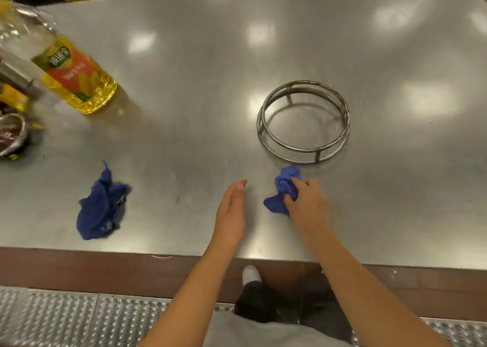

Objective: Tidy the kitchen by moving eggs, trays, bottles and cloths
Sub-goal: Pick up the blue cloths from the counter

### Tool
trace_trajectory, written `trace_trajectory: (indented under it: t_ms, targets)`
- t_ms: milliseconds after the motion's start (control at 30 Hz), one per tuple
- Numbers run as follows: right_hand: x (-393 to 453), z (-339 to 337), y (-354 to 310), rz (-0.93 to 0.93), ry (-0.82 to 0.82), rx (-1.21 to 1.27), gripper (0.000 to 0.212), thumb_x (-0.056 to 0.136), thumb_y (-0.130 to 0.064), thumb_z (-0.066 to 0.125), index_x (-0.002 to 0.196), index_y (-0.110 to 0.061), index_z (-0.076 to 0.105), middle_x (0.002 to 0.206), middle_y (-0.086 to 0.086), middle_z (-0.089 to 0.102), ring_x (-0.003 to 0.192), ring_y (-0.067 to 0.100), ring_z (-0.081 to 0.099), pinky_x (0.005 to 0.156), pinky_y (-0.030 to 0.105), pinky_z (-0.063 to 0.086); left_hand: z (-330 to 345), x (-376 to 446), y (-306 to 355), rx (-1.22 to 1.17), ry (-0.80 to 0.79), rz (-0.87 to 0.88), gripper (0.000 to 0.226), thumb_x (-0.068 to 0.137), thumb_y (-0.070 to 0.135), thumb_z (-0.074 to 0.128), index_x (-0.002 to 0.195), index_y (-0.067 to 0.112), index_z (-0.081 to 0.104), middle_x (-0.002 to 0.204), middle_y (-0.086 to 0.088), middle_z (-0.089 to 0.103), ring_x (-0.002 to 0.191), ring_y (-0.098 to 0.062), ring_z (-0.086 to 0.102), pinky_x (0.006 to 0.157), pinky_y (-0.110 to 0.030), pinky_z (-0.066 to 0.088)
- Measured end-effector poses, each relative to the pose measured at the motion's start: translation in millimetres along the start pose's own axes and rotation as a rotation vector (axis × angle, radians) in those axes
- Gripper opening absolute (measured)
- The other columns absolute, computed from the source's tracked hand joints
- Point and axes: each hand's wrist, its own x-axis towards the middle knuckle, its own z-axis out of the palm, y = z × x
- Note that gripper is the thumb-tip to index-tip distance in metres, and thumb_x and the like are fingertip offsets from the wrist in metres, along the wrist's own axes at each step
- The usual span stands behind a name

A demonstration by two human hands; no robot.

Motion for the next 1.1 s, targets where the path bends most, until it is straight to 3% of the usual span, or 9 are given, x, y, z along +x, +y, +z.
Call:
trace_trajectory:
  t_ms: [133,233,333,533,667,767,967,1100]
  targets:
    - [-13,40,-55,-0.082,-0.085,-0.055,0.044,0.092,-0.030,0.061,0.136,-0.023,0.055,0.114,0.008,0.055,0.098,0.026,0.057,0.081,0.033,0.047,-37,0,-5,0.006,0.003,-0.006,0.038,0.108,0.038,0.032,0.135,0.027,0.057,0.138,0.010,0.057,0.130,-0.008,0.051,0.114,-0.035,0.039]
    - [-22,59,-82,-0.146,-0.137,-0.074,0.046,0.094,-0.029,0.059,0.139,-0.022,0.053,0.116,0.008,0.054,0.101,0.026,0.057,0.083,0.032,0.046,-54,0,-7,-0.007,-0.010,-0.017,0.032,0.109,0.034,0.031,0.128,0.032,0.056,0.124,0.017,0.059,0.111,0.008,0.056,0.090,-0.010,0.045]
    - [-23,64,-91,-0.135,-0.171,-0.093,0.046,0.096,-0.029,0.056,0.140,-0.022,0.050,0.120,0.008,0.052,0.105,0.026,0.056,0.084,0.032,0.045,-59,0,-8,-0.013,-0.016,-0.038,0.030,0.110,0.030,0.029,0.123,0.034,0.056,0.114,0.024,0.058,0.093,0.023,0.056,0.076,-0.001,0.044]
    - [-19,58,-80,-0.123,-0.139,-0.051,0.034,0.093,-0.022,0.058,0.127,-0.021,0.060,0.112,0.004,0.053,0.092,0.022,0.057,0.071,0.026,0.040,-47,-2,-5,-0.019,0.003,-0.059,0.029,0.110,0.030,0.030,0.106,0.043,0.056,0.108,0.024,0.058,0.092,0.017,0.058,0.082,-0.012,0.046]
    - [-12,39,-53,-0.086,-0.112,-0.026,0.035,0.092,-0.020,0.059,0.127,-0.023,0.062,0.110,0.003,0.053,0.089,0.020,0.057,0.068,0.027,0.041,-27,-5,-3,-0.011,0.010,-0.066,0.030,0.109,0.036,0.031,0.125,0.035,0.056,0.123,0.016,0.058,0.120,-0.005,0.054,0.105,-0.029,0.041]
    - [-9,13,-17,-0.032,-0.095,-0.043,0.036,0.093,-0.022,0.058,0.128,-0.026,0.062,0.111,0.003,0.054,0.084,0.019,0.055,0.070,0.027,0.044,-2,-7,-4,0.008,0.003,-0.058,0.037,0.109,0.038,0.030,0.135,0.030,0.055,0.138,0.009,0.056,0.131,-0.012,0.050,0.116,-0.040,0.036]
    - [-11,-44,68,0.071,0.004,0.036,0.032,0.091,-0.019,0.057,0.122,-0.024,0.066,0.099,0.002,0.052,0.080,0.020,0.052,0.065,0.028,0.040,69,-21,-2,0.013,-0.050,-0.052,0.033,0.102,0.049,0.037,0.123,0.038,0.059,0.126,0.017,0.060,0.126,-0.009,0.054,0.116,-0.044,0.037]
    - [-15,-78,116,0.139,0.055,0.074,0.036,0.092,-0.019,0.059,0.127,-0.025,0.064,0.101,0.002,0.050,0.085,0.023,0.055,0.069,0.031,0.044,109,-27,-8,0.028,-0.092,-0.036,0.035,0.108,0.036,0.032,0.132,0.031,0.058,0.132,0.011,0.059,0.128,-0.011,0.052,0.117,-0.045,0.035]
